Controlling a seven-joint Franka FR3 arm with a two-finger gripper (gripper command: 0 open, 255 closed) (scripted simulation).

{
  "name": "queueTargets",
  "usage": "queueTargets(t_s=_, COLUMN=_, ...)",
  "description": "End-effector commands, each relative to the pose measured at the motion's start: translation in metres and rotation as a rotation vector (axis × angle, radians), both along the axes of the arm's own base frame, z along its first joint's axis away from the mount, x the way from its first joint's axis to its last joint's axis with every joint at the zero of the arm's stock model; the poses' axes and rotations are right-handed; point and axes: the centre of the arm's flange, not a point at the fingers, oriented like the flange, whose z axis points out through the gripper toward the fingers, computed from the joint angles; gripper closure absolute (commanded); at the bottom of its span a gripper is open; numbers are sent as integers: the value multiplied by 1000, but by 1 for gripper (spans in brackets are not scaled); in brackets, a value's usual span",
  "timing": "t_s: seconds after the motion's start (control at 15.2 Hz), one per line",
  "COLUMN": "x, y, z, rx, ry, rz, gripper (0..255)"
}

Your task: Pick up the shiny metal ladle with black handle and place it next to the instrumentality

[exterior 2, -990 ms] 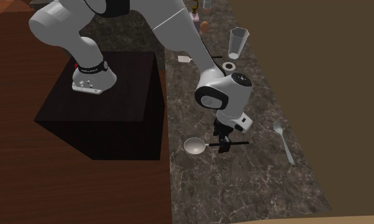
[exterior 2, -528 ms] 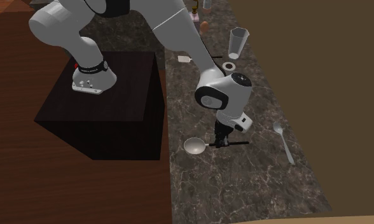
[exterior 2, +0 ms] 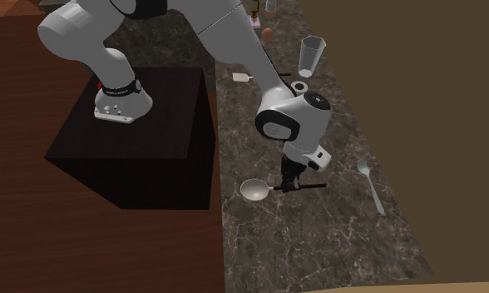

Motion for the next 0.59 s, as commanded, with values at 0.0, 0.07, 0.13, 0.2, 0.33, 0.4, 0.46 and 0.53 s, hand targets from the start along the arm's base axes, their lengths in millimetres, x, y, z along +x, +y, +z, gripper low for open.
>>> queueTargets(t_s=0.0, x=0, y=0, z=10, rx=0, ry=0, rz=0, gripper=255)
queueTargets(t_s=0.07, x=0, y=0, z=16, rx=0, ry=0, rz=0, gripper=255)
queueTargets(t_s=0.13, x=0, y=0, z=21, rx=0, ry=0, rz=0, gripper=255)
queueTargets(t_s=0.2, x=0, y=0, z=26, rx=0, ry=0, rz=0, gripper=255)
queueTargets(t_s=0.33, x=0, y=0, z=37, rx=0, ry=0, rz=0, gripper=255)
queueTargets(t_s=0.4, x=0, y=0, z=42, rx=0, ry=0, rz=0, gripper=255)
queueTargets(t_s=0.46, x=0, y=0, z=47, rx=0, ry=0, rz=0, gripper=255)
queueTargets(t_s=0.53, x=0, y=0, z=53, rx=0, ry=0, rz=0, gripper=255)
